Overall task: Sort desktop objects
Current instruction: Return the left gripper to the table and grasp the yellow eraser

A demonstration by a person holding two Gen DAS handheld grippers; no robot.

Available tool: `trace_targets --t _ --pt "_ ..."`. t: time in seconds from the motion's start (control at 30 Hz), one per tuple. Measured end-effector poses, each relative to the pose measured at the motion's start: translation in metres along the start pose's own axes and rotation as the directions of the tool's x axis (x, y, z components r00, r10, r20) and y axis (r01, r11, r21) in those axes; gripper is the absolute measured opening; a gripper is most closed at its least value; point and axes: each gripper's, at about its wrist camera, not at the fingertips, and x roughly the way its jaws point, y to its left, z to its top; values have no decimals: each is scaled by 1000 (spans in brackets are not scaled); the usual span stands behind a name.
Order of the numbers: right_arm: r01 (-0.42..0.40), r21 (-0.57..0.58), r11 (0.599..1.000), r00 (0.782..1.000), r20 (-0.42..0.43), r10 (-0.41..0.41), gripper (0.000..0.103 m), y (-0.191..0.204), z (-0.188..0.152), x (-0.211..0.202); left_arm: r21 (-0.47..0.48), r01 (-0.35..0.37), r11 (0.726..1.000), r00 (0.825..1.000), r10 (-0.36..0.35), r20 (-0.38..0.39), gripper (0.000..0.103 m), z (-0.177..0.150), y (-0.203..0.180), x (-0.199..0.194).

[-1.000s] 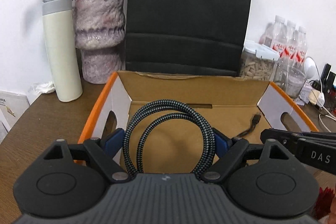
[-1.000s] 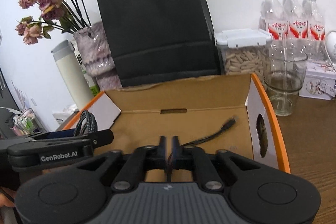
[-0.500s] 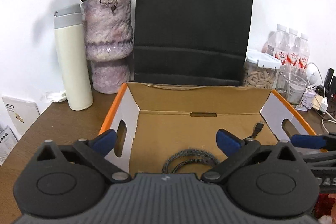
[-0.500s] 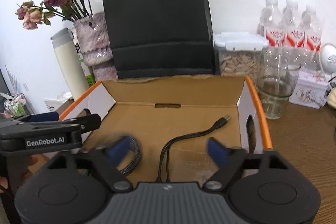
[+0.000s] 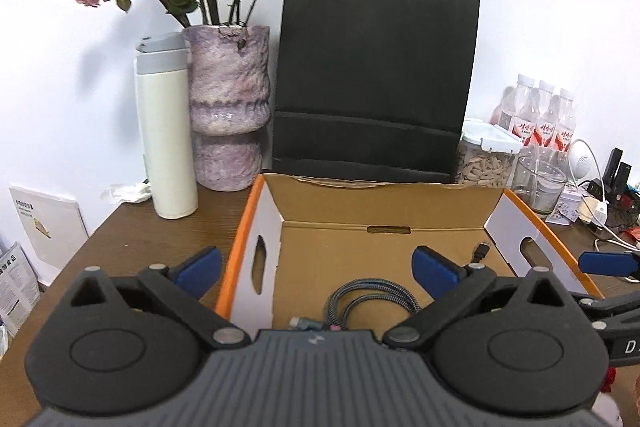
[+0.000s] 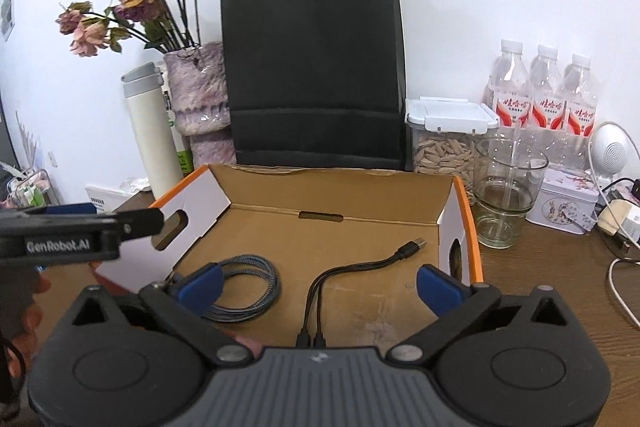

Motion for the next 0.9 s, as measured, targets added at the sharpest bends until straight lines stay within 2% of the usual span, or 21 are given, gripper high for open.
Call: trace_targets --t 0.4,0.67,0.9 --pt "10 -32 999 1000 9 -9 103 10 -37 -58 -11 -5 1000 1000 5 20 103 -23 29 -64" --pt "20 -84 996 999 -23 -22 103 30 -75 -94 34 15 999 1000 -15 3 103 -56 32 -103" --pt "35 -91 995 998 -51 -40 103 40 -107 -116 26 25 999 999 -25 -20 103 -89 32 -126"
